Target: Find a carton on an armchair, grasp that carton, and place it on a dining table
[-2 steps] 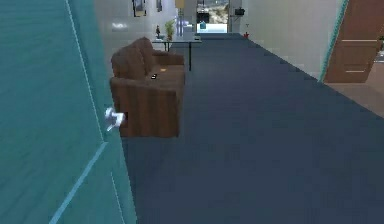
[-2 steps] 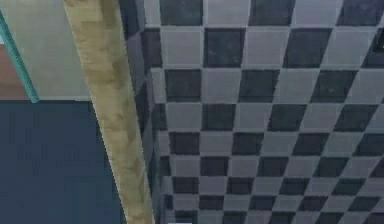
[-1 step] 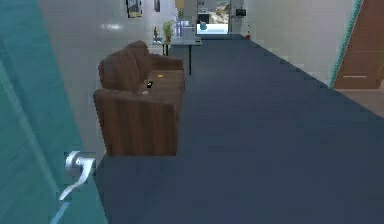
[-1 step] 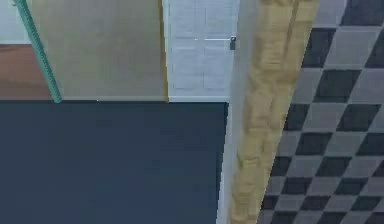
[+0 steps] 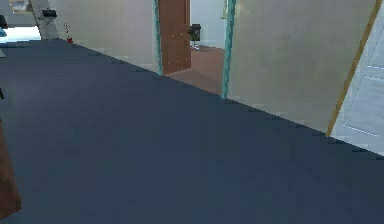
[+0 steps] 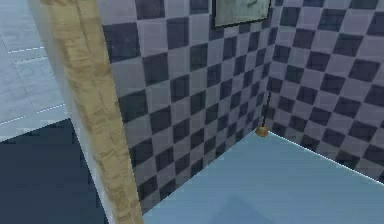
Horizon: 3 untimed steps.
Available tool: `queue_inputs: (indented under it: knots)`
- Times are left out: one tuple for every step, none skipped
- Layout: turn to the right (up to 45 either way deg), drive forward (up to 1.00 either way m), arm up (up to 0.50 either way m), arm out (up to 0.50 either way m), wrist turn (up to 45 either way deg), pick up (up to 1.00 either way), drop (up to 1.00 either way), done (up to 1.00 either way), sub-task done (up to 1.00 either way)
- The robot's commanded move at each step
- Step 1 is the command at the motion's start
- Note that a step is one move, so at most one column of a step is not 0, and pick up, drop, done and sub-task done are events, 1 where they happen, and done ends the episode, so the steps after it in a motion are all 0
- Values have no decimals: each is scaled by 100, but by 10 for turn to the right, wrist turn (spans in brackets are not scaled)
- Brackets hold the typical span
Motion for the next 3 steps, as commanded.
queue_inputs:
  knots:
    - [60, 0, 0, 0, 0, 0, 0, 0, 0]
    - [0, 35, 0, 0, 0, 0, 0, 0, 0]
    - [-420, 0, 0, 0, 0, 0, 0, 0, 0]
